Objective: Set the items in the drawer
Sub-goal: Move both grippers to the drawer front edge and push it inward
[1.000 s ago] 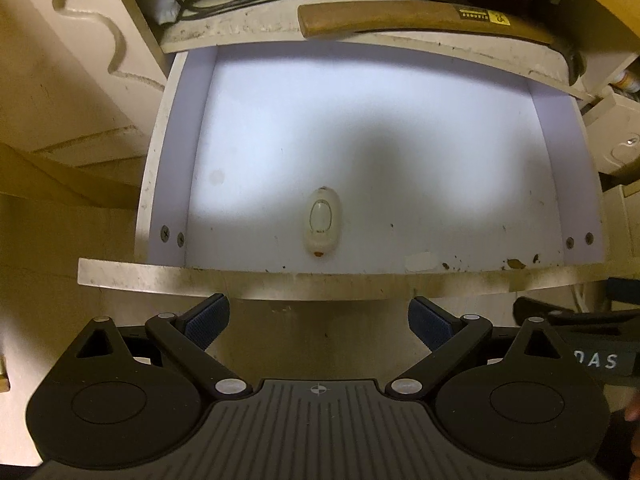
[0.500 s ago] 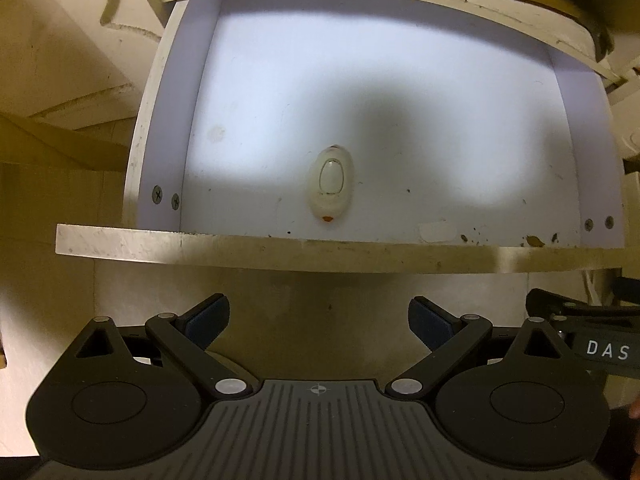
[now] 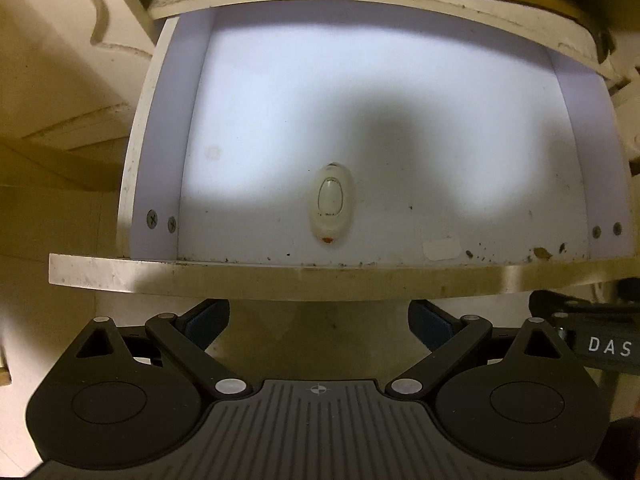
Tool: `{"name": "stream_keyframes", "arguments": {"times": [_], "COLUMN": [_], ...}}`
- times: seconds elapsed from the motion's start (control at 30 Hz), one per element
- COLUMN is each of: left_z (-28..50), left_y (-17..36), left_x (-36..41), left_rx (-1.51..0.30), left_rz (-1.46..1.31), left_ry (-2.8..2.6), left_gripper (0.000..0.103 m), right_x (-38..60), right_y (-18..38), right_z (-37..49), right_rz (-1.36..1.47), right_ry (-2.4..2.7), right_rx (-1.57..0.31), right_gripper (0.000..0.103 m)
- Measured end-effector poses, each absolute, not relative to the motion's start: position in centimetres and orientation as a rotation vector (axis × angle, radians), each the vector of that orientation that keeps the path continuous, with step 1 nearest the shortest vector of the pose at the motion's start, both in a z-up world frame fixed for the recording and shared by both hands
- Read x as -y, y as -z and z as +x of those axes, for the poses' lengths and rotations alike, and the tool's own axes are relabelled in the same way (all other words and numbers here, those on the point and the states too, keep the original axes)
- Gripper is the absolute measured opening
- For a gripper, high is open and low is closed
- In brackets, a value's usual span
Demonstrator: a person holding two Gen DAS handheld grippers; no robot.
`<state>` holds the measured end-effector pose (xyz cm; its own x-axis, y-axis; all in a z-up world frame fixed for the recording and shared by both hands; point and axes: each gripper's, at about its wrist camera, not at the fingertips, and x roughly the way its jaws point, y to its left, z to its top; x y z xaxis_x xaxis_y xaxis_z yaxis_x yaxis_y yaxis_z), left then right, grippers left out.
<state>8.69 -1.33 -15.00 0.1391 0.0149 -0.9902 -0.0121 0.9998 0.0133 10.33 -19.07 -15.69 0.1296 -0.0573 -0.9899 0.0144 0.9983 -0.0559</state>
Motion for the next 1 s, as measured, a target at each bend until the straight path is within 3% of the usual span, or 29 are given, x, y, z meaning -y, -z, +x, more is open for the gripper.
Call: {"name": "stream_keyframes", "arguments": {"times": [1.0], "left_z": [8.2], "left_y": [13.9], "left_x": [1.4], "left_rx": [-1.328], "left_rz": [0.012], "left_ry": [-0.03], "left_gripper": [0.099], "right_x": [18.9], "right_y": [15.4], "right_z": [8.8], "right_rz": [-0.054], "right_ry": [0.057], "right_rx": [-1.326], "right_gripper": [0.103]}}
